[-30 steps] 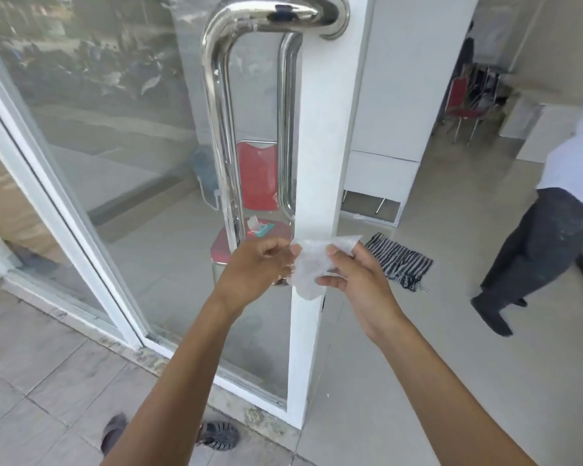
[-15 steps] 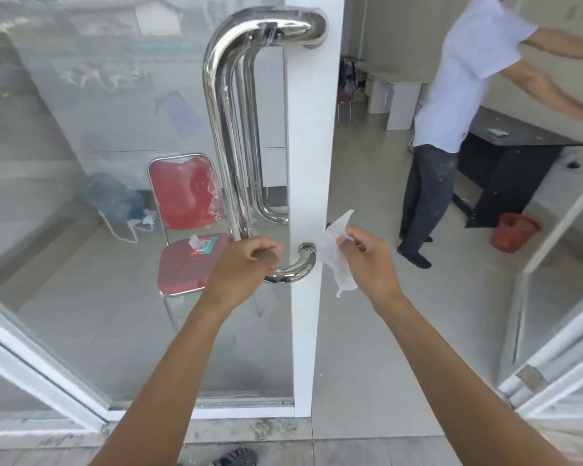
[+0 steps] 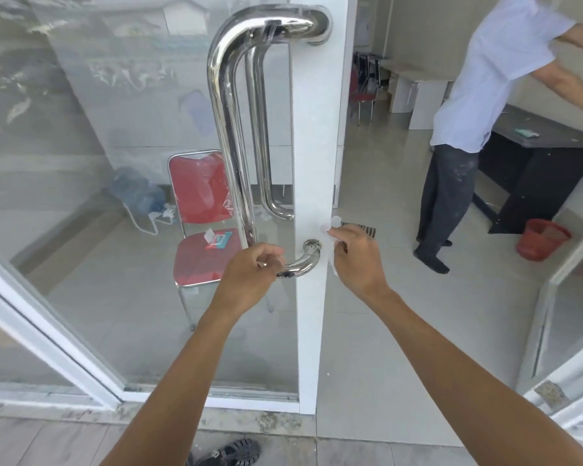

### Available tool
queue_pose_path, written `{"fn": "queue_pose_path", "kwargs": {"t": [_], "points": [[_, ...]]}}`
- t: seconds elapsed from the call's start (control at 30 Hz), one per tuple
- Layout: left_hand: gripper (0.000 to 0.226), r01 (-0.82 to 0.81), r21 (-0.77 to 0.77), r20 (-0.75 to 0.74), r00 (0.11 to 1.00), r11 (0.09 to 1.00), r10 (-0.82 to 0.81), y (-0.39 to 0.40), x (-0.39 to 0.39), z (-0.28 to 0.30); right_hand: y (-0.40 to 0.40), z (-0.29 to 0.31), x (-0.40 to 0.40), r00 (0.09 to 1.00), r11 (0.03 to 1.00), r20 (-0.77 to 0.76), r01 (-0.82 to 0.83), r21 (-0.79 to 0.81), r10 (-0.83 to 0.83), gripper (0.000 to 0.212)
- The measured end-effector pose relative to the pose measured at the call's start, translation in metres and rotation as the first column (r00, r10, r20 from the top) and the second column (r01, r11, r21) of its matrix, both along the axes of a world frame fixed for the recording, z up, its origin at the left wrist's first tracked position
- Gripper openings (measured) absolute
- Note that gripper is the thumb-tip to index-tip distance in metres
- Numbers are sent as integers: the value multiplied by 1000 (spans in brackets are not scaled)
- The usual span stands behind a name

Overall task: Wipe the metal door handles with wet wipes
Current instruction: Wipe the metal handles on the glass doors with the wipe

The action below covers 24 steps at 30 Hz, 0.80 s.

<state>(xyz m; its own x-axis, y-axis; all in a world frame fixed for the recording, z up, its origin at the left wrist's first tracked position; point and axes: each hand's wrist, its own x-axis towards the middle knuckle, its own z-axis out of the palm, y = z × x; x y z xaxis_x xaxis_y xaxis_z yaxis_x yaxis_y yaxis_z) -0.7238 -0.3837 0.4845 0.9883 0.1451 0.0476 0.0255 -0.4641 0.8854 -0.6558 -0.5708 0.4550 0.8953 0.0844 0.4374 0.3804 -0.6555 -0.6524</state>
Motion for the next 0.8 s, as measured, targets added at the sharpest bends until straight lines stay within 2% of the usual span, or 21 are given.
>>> {"fn": "queue_pose_path", "kwargs": {"t": [0.17, 0.27, 0.47, 0.67, 0.8], "points": [[14, -61, -28, -14, 998, 998, 61, 0, -7, -5, 10, -13, 7, 990, 987, 44, -131, -98, 135, 38], [12, -94, -26, -7, 996, 995, 94, 0, -11, -8, 11, -23, 9, 980, 972, 11, -193, -130, 197, 22], [10, -131, -61, 7, 991, 990, 132, 1, -18, -12, 20, -18, 27, 990, 985, -24, -142, -100, 140, 25], [11, -135, -74, 10, 991, 988, 136, 4, -14, -21, 25, -21, 40, 993, 959, 49, -92, -267, 108, 26], [11, -136, -72, 13, 990, 988, 137, 3, -7, -29, 20, -35, 35, 982, 946, 62, -156, -285, 180, 24]]}}
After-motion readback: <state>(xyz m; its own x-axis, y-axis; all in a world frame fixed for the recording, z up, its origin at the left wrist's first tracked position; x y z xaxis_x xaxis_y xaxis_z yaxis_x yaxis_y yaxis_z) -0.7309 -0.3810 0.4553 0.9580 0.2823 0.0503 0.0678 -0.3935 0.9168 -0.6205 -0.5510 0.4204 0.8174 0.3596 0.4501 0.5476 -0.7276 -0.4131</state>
